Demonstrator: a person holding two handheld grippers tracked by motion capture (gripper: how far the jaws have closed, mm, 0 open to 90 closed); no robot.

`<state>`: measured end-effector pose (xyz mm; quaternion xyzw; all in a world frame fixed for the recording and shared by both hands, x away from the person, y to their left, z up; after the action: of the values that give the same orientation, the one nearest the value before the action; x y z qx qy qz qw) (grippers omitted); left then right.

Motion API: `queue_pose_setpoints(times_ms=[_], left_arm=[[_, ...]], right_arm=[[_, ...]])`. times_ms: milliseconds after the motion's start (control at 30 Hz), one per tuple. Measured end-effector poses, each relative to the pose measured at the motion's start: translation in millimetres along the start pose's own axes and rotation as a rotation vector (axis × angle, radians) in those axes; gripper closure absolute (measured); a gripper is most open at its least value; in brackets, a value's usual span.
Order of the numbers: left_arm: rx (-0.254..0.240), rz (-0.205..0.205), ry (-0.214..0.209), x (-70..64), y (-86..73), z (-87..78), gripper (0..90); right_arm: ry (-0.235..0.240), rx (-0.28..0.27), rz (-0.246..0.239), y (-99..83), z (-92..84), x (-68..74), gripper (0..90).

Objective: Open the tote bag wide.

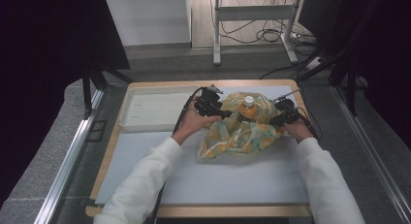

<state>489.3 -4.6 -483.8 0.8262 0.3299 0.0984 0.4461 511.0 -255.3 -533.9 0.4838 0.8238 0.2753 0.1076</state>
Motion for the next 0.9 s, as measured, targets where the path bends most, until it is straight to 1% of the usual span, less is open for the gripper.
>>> queue_pose_setpoints(times_ms=[33,100,167,267,300,367,433,500,533,567,600,700,800,900], left_arm=[[-0.006,0.002,0.000,-0.4,0.7,-2.6,43.2],[-0.015,0.016,0.004,-1.6,2.4,-8.5,46.2],[-0.028,0.026,0.007,-3.4,4.2,-14.3,50.0],[-0.033,0.032,-0.002,-6.0,5.5,-21.6,55.7],[-0.034,0.033,-0.004,-6.9,5.6,-23.6,58.0],[-0.032,0.034,-0.009,-8.9,5.2,-26.8,63.1],[-0.027,0.034,-0.014,-10.7,4.4,-29.2,68.9],[-0.025,0.028,-0.032,-13.3,3.3,-32.5,75.2],[-0.027,0.026,-0.038,-14.7,2.6,-33.8,78.9],[-0.018,0.034,-0.045,-15.7,1.3,-35.4,81.4],[-0.021,0.030,-0.050,-17.6,0.6,-35.8,83.5],[-0.015,0.038,-0.072,-25.3,-4.6,-36.5,86.8],[-0.007,0.043,-0.088,-32.5,-10.4,-35.0,88.5],[0.002,0.051,-0.100,-38.6,-16.6,-32.3,89.2]], right_arm=[[-0.007,-0.018,-0.004,0.6,-5.9,-0.4,56.4],[-0.017,-0.072,0.006,3.8,-20.5,0.2,47.4],[-0.031,-0.126,0.012,6.2,-36.9,0.3,44.3],[-0.018,-0.189,0.017,7.3,-58.4,2.5,44.2],[-0.014,-0.211,0.015,7.0,-66.9,4.1,45.6],[0.001,-0.240,0.003,6.2,-78.1,7.4,50.2],[0.017,-0.263,-0.023,6.0,-86.2,11.3,58.3],[0.030,-0.277,-0.032,6.2,-91.6,15.7,66.5],[0.034,-0.286,-0.039,6.8,-93.3,17.3,70.7],[0.038,-0.289,-0.040,7.2,-94.6,19.1,74.2],[0.043,-0.293,-0.044,7.8,-95.4,20.6,77.1],[0.055,-0.310,-0.051,10.1,-95.6,25.6,83.4],[0.075,-0.315,-0.061,11.5,-93.2,33.4,87.6],[0.081,-0.311,-0.083,12.8,-90.0,40.7,88.9]])
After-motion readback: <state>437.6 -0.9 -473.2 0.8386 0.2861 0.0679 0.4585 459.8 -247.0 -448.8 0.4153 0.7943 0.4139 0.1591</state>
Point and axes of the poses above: each handheld gripper's, and its own axes: z roughly forward along the jaws, y roughly out of its top, x roughly to its left, the point moved 6 cm from there along z, roughly forward along the jaws, and after that the axes turned 5 degrees about -x, right-handed, at the moved point
